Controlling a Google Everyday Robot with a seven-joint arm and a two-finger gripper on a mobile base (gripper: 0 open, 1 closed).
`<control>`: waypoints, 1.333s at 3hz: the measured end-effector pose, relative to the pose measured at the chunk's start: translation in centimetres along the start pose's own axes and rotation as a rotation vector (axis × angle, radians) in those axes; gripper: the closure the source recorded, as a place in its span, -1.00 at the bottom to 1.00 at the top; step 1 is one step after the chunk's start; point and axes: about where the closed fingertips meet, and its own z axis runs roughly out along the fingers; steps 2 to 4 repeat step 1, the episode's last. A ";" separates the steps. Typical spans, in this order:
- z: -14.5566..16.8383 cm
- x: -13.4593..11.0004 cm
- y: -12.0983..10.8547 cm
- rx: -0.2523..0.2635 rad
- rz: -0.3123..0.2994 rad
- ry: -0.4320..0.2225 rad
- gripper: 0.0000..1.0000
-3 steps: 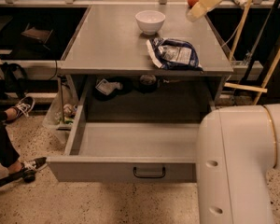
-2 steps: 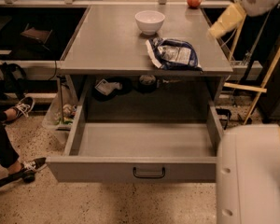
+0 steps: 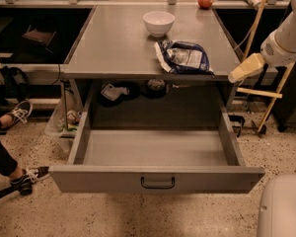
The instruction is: Pick blue chip bag from top drawer and place on counter
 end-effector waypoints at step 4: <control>0.0 0.0 0.0 0.000 0.000 0.000 -1.00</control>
Offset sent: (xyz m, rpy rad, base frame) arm 0.0000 0.0000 0.0000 0.0000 0.0000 0.0000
